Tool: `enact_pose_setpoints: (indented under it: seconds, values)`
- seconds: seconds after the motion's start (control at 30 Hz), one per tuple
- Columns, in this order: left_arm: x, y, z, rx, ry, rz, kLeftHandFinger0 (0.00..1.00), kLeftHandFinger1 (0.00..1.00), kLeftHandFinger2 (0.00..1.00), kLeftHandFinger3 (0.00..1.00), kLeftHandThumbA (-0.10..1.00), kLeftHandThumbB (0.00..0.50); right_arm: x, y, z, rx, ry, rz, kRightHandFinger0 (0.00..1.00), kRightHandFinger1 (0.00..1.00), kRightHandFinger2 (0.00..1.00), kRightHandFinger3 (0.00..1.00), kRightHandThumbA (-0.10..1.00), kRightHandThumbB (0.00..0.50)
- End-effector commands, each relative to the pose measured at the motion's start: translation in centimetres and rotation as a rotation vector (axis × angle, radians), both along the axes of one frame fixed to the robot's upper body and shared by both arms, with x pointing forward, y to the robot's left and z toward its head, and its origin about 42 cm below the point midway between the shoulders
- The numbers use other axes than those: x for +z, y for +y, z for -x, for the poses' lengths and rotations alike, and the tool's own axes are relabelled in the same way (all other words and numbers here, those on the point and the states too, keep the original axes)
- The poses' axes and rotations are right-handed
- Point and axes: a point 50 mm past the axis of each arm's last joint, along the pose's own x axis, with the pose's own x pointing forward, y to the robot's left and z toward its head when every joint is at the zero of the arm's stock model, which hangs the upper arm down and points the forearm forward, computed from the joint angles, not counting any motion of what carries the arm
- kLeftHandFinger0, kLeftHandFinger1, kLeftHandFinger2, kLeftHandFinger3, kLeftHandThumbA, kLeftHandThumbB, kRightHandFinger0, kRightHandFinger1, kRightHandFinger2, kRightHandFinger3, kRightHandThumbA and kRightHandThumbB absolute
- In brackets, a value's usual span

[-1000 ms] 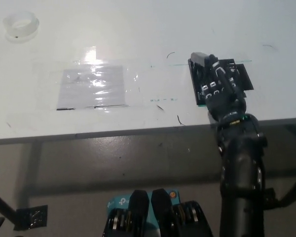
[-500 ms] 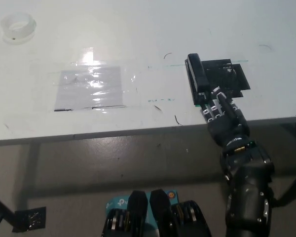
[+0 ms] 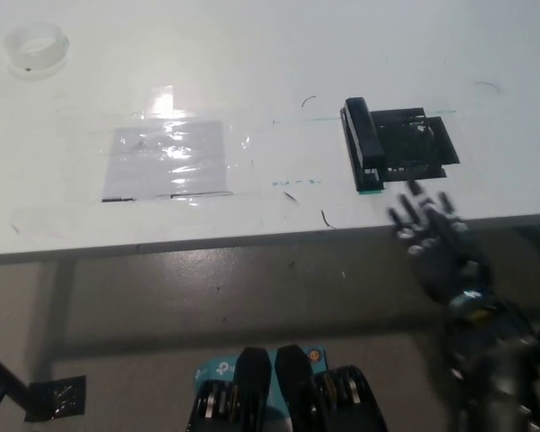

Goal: A stapler is kept infront of the robot on the black mark on the desk and the robot uses its right hand to lift the top of the stapler to open it

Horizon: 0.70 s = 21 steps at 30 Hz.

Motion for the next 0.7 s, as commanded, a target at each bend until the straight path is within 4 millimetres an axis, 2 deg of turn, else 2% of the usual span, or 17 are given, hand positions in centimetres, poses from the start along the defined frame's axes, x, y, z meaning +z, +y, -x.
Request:
enact_pose_setpoints:
  seconds: [0.0,0.03,0.07,0.13,0.2,0.23,0.3,0.33,0.37,0.47,0.6,0.63,0.67]
  values:
    - [1.4,0.6,-0.3,0.014,-0.053,-0.037,0.42,0.54,0.67,0.80,1.00,0.126,1.4,-4.2,0.9,-0.012,-0.137,0.130,0.55,0.64,0.78,1.00,1.00,0.005]
    - [1.4,0.6,-0.4,0.014,-0.054,-0.035,0.41,0.53,0.67,0.79,1.00,0.121,1.0,-5.2,1.1,-0.032,-0.142,0.170,0.57,0.63,0.75,1.00,1.00,0.015]
    - [1.4,0.7,-0.4,0.014,-0.055,-0.032,0.42,0.53,0.67,0.80,1.00,0.122,0.2,-7.2,1.5,-0.077,-0.144,0.258,0.55,0.60,0.72,0.97,0.99,0.017]
    - [1.4,0.8,-0.4,0.010,-0.057,-0.033,0.44,0.56,0.69,0.82,1.00,0.116,-0.8,-8.5,1.7,-0.127,-0.137,0.315,0.54,0.56,0.68,0.92,0.96,0.022]
    - [1.5,0.8,-0.4,0.012,-0.060,-0.030,0.42,0.55,0.70,0.82,1.00,0.122,-2.1,-9.9,1.8,-0.166,-0.122,0.365,0.51,0.54,0.63,0.86,0.92,0.053]
    - [1.5,0.9,-0.4,0.010,-0.061,-0.035,0.42,0.54,0.69,0.82,1.00,0.127,-3.8,-11.0,2.2,-0.204,-0.097,0.451,0.52,0.55,0.64,0.85,0.88,0.093]
    - [1.5,0.9,-0.4,0.011,-0.054,-0.038,0.42,0.54,0.69,0.83,1.00,0.127,-4.9,-11.7,2.4,-0.209,-0.099,0.497,0.52,0.56,0.65,0.84,0.88,0.087]
    - [1.5,0.9,-0.4,0.010,-0.054,-0.037,0.42,0.55,0.69,0.82,1.00,0.119,-5.3,-11.8,2.4,-0.214,-0.090,0.501,0.51,0.55,0.64,0.81,0.86,0.098]
    - [1.5,0.9,-0.4,0.010,-0.054,-0.036,0.43,0.54,0.69,0.82,1.00,0.119,-6.9,-12.5,2.4,-0.223,-0.059,0.538,0.47,0.52,0.61,0.79,0.85,0.098]
    - [1.4,1.0,-0.4,0.017,-0.047,-0.037,0.44,0.55,0.69,0.82,1.00,0.128,-8.3,-12.8,2.3,-0.229,-0.047,0.588,0.44,0.49,0.58,0.75,0.87,0.087]
    - [1.7,0.9,-0.7,0.014,-0.047,-0.038,0.44,0.55,0.69,0.82,1.00,0.117,-9.7,-12.7,2.2,-0.228,-0.024,0.592,0.41,0.47,0.56,0.72,0.89,0.096]
    - [1.8,1.0,-0.7,0.010,-0.050,-0.036,0.43,0.54,0.69,0.83,1.00,0.120,-10.0,-12.6,2.3,-0.224,-0.021,0.603,0.38,0.43,0.52,0.71,0.90,0.113]
    - [1.8,1.0,-0.7,0.010,-0.050,-0.036,0.43,0.54,0.69,0.83,1.00,0.120,-10.0,-12.6,2.3,-0.224,-0.021,0.603,0.38,0.43,0.52,0.71,0.90,0.113]
